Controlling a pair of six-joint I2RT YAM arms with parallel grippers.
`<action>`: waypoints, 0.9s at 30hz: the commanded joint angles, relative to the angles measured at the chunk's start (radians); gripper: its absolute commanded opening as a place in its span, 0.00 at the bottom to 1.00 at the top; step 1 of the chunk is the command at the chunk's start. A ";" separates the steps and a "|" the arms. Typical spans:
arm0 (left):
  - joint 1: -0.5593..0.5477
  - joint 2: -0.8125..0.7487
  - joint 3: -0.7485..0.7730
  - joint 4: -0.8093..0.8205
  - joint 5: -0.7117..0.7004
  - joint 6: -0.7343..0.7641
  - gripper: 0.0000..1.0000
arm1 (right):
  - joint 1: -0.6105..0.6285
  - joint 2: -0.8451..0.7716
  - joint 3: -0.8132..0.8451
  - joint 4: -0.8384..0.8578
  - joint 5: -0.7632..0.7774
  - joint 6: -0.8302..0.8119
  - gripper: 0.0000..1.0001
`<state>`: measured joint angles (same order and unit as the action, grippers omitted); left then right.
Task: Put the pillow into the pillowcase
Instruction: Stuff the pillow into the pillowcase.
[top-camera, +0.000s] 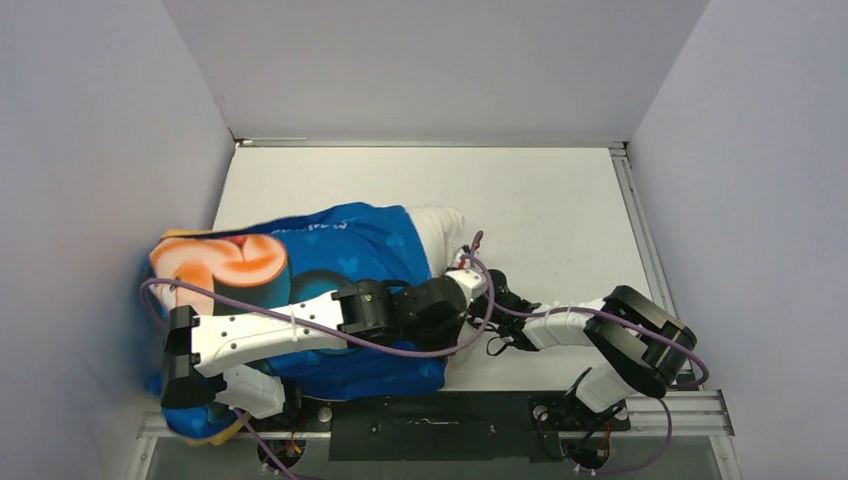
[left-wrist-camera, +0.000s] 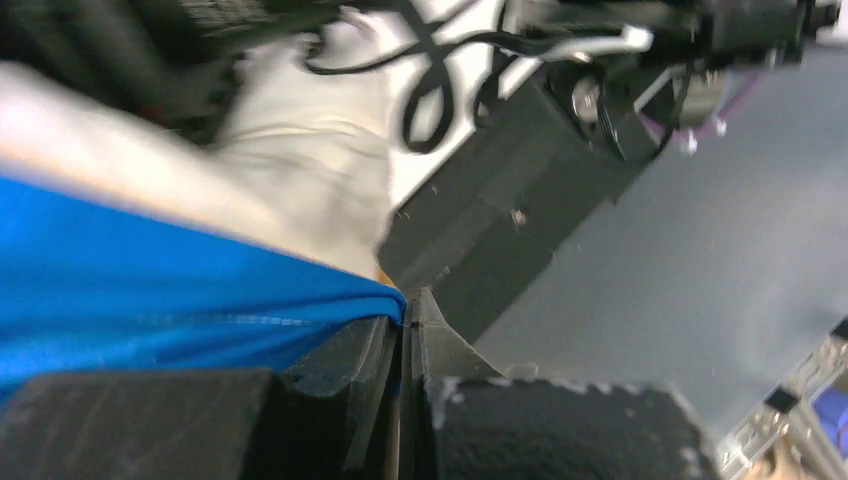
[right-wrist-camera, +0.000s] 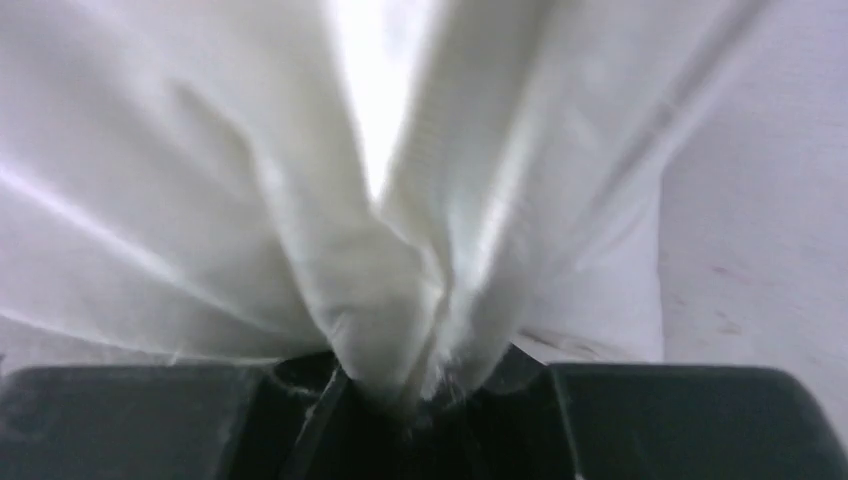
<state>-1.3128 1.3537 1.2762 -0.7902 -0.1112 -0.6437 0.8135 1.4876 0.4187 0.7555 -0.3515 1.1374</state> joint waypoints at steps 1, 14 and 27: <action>-0.105 0.079 0.172 0.338 0.262 -0.055 0.00 | 0.120 0.041 0.105 0.276 -0.013 0.036 0.11; -0.109 0.100 0.162 0.685 0.297 -0.107 0.00 | 0.270 0.263 0.180 0.504 -0.116 0.104 0.11; -0.069 -0.144 -0.030 0.445 -0.202 -0.096 0.37 | 0.113 -0.202 -0.012 -0.003 -0.043 -0.094 0.36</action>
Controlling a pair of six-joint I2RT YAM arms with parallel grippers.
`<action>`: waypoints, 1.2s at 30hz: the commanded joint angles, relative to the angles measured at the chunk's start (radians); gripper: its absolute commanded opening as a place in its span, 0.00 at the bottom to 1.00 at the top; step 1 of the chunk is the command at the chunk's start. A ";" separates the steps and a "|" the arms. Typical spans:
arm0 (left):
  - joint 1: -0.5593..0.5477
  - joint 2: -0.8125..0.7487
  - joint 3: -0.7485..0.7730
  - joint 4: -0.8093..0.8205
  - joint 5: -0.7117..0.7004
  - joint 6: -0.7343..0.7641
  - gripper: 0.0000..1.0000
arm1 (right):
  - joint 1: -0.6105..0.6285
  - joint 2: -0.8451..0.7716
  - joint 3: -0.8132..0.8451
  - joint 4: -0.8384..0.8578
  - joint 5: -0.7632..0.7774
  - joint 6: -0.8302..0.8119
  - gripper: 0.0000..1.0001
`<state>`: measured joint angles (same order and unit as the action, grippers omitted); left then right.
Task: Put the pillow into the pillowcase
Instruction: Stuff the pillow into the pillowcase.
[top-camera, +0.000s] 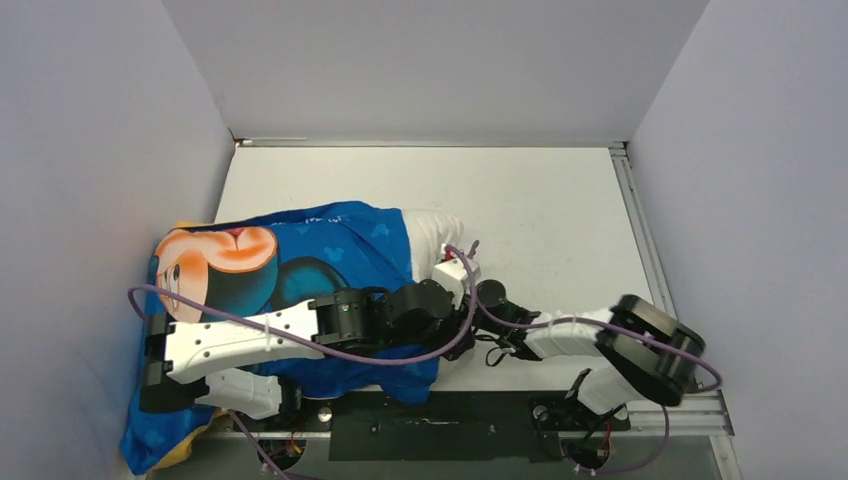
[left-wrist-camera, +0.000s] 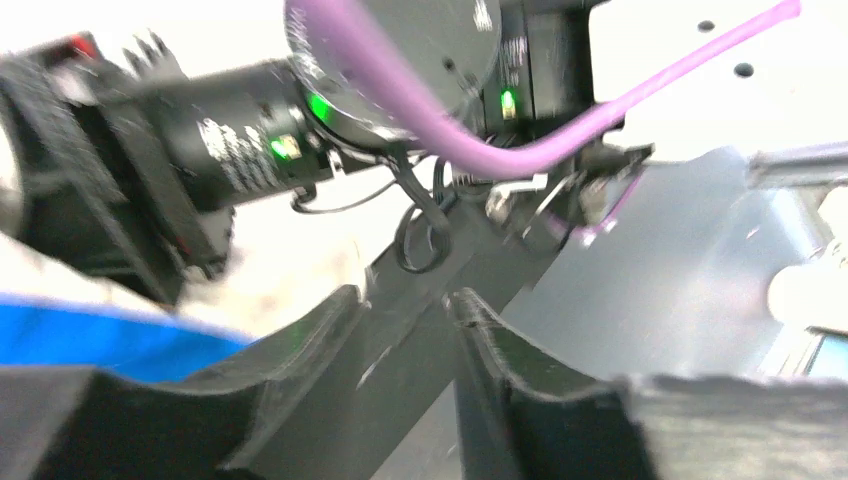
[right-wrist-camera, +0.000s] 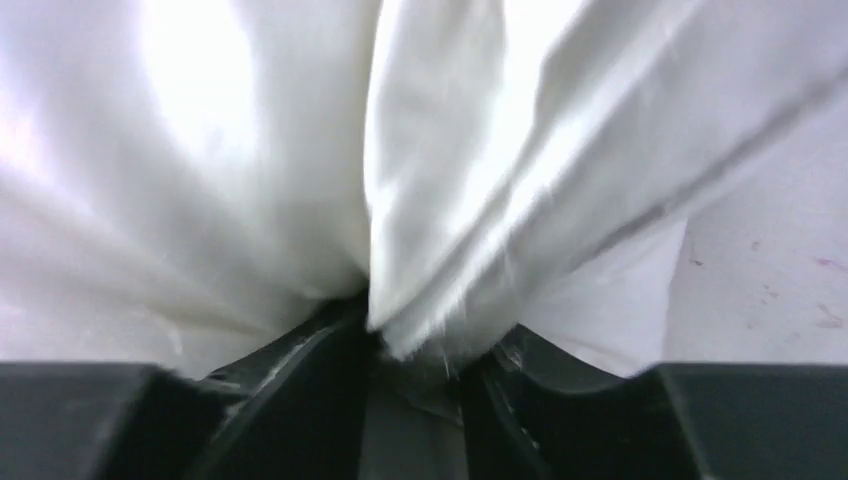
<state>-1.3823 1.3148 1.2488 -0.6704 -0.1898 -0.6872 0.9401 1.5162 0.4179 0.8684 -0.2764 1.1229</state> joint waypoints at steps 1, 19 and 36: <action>0.011 -0.120 -0.008 0.306 -0.142 -0.054 0.44 | -0.032 -0.290 -0.019 -0.205 -0.102 -0.107 0.41; 0.336 0.040 0.378 -0.071 -0.377 0.265 0.86 | -0.436 -0.522 0.064 -0.606 -0.211 -0.284 0.90; 0.676 0.371 0.417 -0.133 -0.201 0.327 0.82 | -0.523 -0.109 0.167 -0.189 -0.432 -0.097 0.90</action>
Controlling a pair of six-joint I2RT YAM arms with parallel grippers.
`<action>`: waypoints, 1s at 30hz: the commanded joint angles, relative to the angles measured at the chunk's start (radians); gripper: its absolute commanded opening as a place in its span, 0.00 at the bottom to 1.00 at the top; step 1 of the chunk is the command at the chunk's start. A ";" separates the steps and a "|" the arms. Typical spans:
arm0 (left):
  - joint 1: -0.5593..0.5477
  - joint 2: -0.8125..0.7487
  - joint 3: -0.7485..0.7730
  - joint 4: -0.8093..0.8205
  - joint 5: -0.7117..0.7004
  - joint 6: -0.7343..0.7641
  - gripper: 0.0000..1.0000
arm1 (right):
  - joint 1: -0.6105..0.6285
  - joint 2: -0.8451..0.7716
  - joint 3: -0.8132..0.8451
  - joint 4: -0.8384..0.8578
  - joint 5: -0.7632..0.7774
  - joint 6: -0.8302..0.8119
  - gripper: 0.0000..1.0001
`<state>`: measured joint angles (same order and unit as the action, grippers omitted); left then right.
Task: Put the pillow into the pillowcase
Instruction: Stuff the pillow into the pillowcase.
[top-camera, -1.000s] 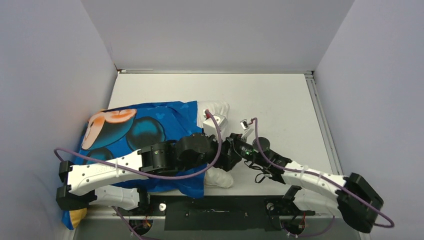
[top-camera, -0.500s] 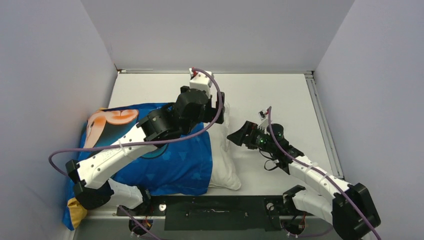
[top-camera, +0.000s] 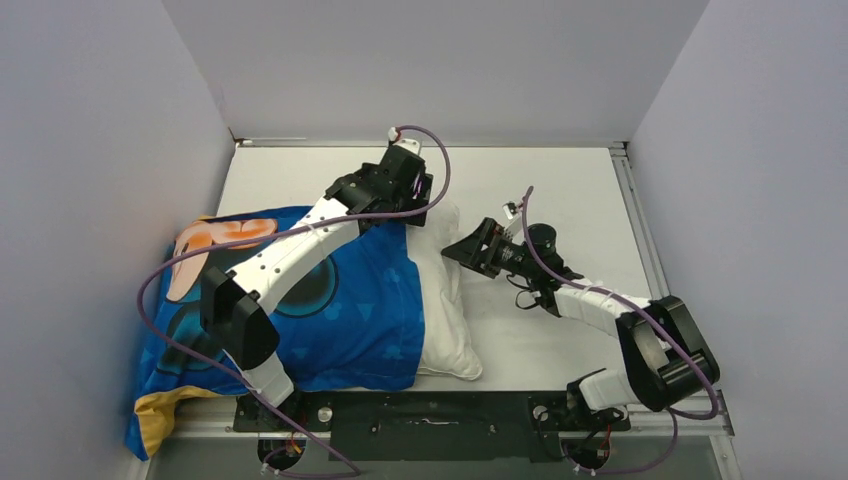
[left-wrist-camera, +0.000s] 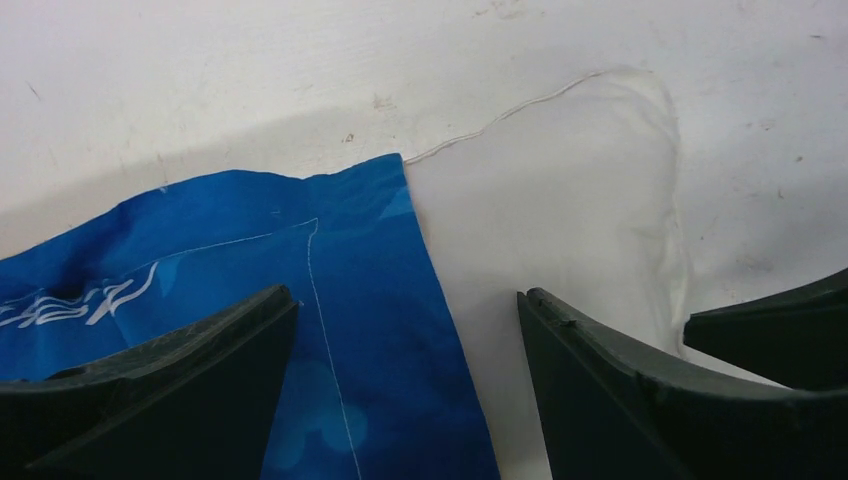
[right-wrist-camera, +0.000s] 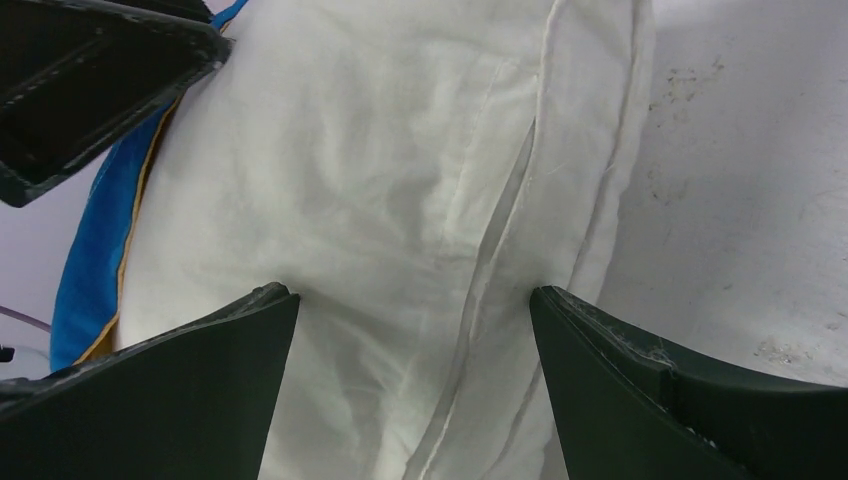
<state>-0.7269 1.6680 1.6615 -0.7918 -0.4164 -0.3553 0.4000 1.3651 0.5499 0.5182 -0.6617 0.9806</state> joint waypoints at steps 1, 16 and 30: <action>0.029 0.017 -0.014 0.009 0.041 -0.015 0.76 | 0.028 0.056 0.033 0.181 -0.048 0.052 0.90; -0.129 -0.104 0.022 0.156 0.160 -0.021 0.00 | 0.151 0.188 0.027 0.441 -0.059 0.160 0.34; -0.466 0.013 0.195 0.454 0.428 -0.177 0.00 | 0.200 0.189 0.046 0.480 -0.034 0.185 0.24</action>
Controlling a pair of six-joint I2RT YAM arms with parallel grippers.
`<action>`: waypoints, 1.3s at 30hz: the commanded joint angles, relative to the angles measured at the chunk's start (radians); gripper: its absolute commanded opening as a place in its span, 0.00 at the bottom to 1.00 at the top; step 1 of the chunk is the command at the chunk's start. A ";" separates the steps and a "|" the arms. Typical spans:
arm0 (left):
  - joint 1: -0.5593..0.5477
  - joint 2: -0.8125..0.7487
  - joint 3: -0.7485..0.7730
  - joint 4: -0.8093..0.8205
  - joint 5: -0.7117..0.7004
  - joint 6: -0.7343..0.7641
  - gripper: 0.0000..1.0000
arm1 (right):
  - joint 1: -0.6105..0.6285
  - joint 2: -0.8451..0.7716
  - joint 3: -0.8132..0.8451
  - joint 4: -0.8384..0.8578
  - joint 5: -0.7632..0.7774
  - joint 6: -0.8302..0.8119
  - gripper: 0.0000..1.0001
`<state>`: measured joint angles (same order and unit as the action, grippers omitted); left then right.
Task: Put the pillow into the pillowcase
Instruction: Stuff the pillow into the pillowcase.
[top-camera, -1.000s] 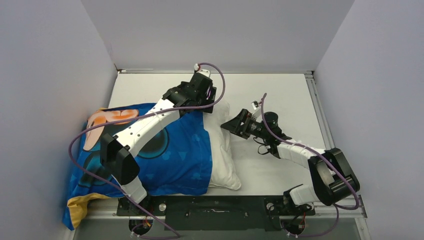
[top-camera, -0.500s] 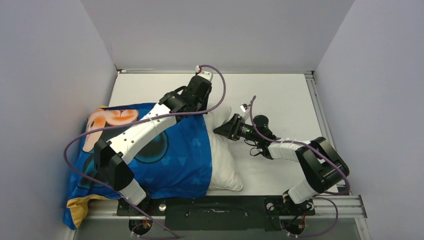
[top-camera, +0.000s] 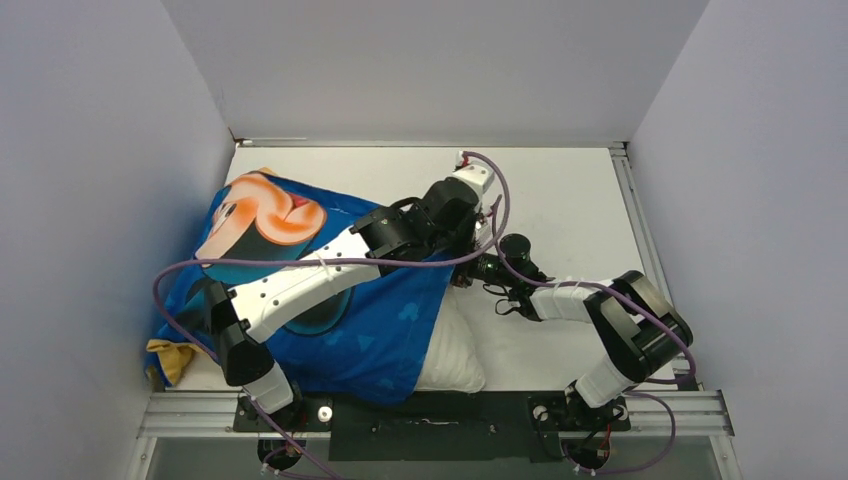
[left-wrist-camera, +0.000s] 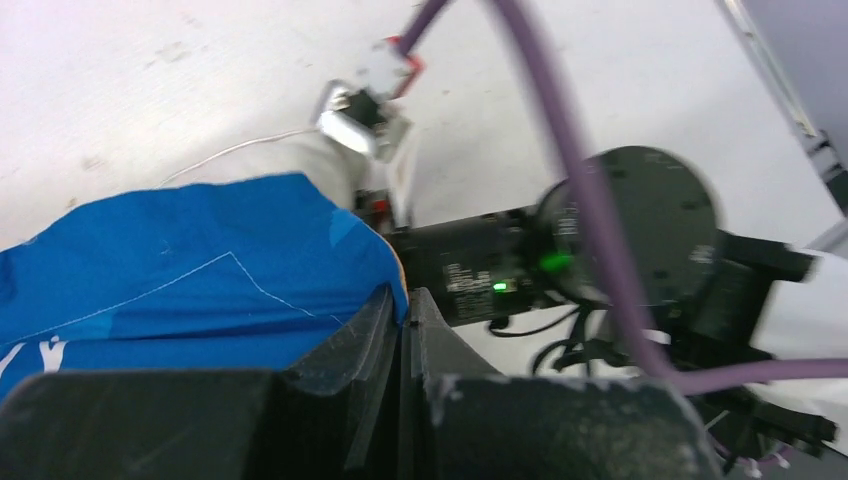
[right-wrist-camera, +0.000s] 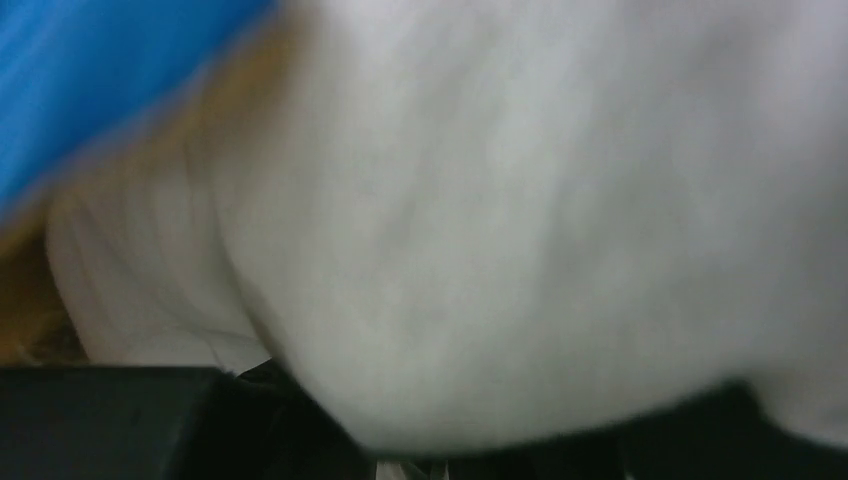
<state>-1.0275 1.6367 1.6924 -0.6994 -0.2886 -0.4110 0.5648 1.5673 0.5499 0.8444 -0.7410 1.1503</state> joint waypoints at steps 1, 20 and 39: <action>-0.187 0.063 0.191 0.371 0.319 -0.132 0.00 | 0.038 -0.008 0.050 0.159 0.047 0.018 0.24; -0.289 -0.033 0.139 0.062 -0.254 0.005 0.62 | 0.009 -0.166 -0.078 0.088 0.065 0.016 0.21; -0.208 -0.170 -0.180 -0.486 -0.541 -0.281 0.87 | 0.010 -0.230 -0.100 0.048 0.079 0.027 0.20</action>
<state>-1.2709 1.4315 1.5421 -1.0851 -0.7815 -0.6312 0.5644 1.3823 0.4301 0.8417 -0.6659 1.1835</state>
